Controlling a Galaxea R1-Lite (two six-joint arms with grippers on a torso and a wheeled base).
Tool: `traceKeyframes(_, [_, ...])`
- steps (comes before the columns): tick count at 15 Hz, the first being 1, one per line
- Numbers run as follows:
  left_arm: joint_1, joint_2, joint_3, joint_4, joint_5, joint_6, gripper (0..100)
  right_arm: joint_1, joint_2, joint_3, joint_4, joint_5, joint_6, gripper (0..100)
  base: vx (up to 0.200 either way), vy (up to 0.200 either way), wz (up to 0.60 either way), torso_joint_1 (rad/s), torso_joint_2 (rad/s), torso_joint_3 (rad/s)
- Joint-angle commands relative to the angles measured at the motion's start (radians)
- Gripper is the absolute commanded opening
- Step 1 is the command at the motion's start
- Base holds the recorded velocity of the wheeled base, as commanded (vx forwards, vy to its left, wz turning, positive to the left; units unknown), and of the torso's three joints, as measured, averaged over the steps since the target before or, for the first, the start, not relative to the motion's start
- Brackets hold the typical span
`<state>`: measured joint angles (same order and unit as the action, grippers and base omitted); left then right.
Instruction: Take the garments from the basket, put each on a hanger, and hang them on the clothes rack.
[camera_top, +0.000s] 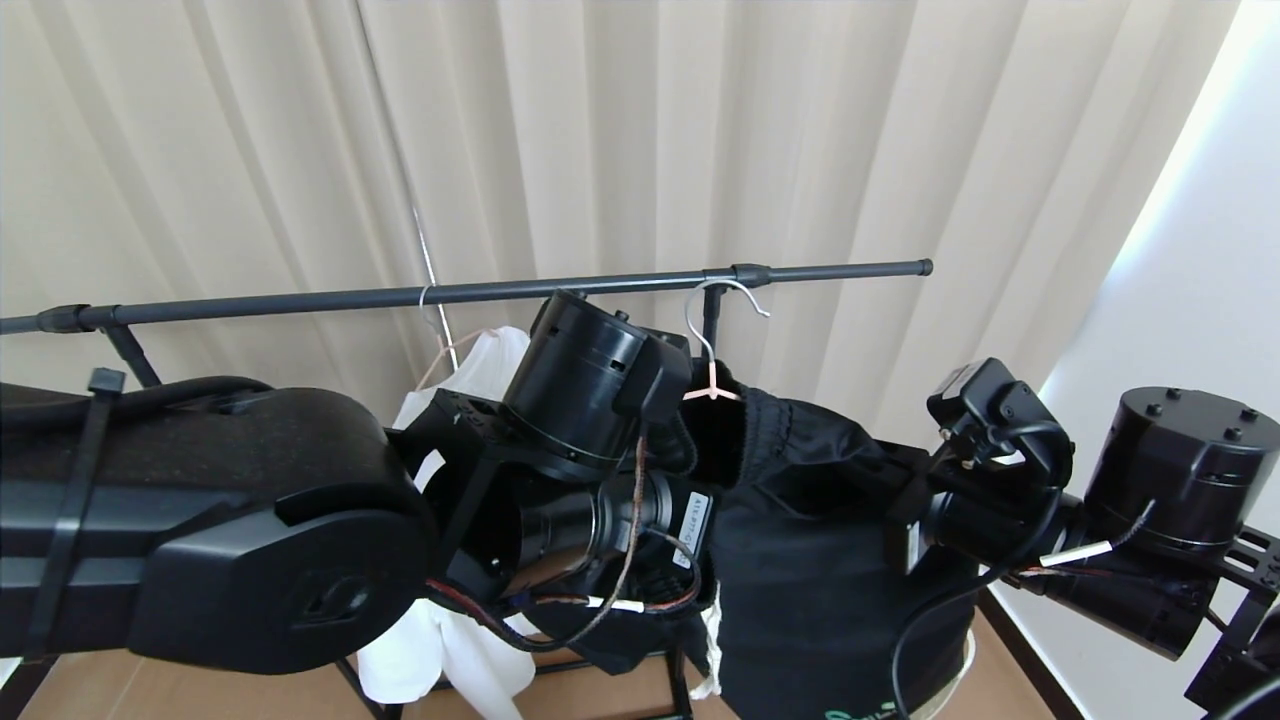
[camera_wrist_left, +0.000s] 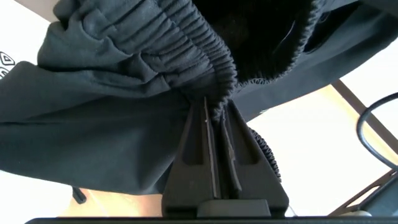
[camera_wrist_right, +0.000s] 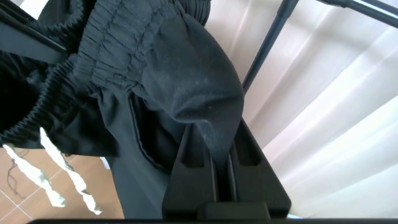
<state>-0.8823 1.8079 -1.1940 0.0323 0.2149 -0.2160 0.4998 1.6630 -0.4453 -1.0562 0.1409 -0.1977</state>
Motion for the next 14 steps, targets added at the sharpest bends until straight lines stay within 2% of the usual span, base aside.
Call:
traceKeyframes(1, [0.000,0.019,-0.007,-0.005,0.001,-0.002,0,0.000,-0.012,0.002,-0.001,0.000,0.000,0,0.000,0.000,0.00,0.000,0.00,0.000])
traceKeyframes(4, [0.002,0.033,-0.007,-0.037,0.009,0.000,0,0.000,-0.017,0.005,-0.001,0.000,0.000,0,0.000,0.000,0.00,0.000,0.00,0.000])
traceKeyframes(5, [0.003,0.038,-0.006,-0.043,0.011,0.000,100,0.000,-0.022,0.005,-0.001,0.000,0.000,0,0.000,0.000,0.00,0.000,0.00,0.000])
traceKeyframes(10, [0.003,0.038,-0.001,-0.068,0.012,-0.008,100,0.002,-0.025,0.008,-0.001,0.000,0.000,0,0.000,0.000,0.00,0.000,0.00,0.000])
traceKeyframes(14, [-0.003,-0.005,0.034,-0.089,0.044,-0.017,100,0.002,-0.020,0.005,-0.001,0.006,0.001,0,0.000,0.000,0.00,0.000,0.00,0.000])
